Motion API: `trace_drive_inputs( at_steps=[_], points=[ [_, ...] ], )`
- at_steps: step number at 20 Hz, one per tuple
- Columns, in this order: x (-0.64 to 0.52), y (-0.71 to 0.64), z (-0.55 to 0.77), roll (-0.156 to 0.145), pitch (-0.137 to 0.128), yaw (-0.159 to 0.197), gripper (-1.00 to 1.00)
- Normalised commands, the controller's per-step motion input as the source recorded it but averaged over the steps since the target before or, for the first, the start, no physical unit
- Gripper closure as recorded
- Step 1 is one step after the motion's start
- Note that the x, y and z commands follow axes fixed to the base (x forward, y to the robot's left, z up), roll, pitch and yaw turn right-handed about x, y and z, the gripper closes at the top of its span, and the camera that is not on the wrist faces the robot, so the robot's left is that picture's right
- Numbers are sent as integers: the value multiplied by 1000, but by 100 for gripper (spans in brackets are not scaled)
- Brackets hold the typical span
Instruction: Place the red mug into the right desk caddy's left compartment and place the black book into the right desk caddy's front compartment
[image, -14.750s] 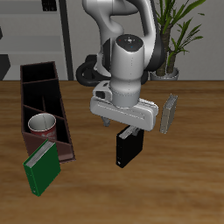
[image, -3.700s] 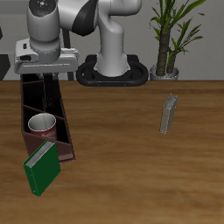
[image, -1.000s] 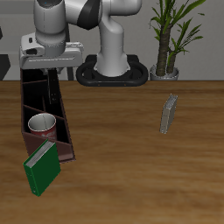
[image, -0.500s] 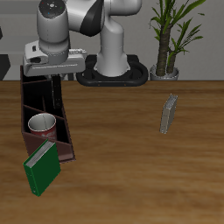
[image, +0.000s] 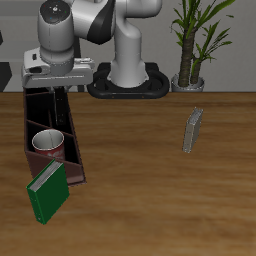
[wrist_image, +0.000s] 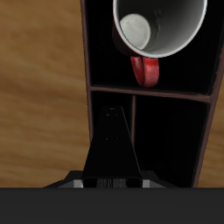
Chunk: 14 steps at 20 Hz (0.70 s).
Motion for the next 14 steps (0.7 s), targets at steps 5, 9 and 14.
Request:
trace_drive_inputs(
  at_steps=[5,9,14],
  points=[
    [11,-40,-115,-10,12,-9,100],
    [30,-28,-162,-4,24,2,100],
    [27,-31,-101,-5,14,-10,100]
  ],
)
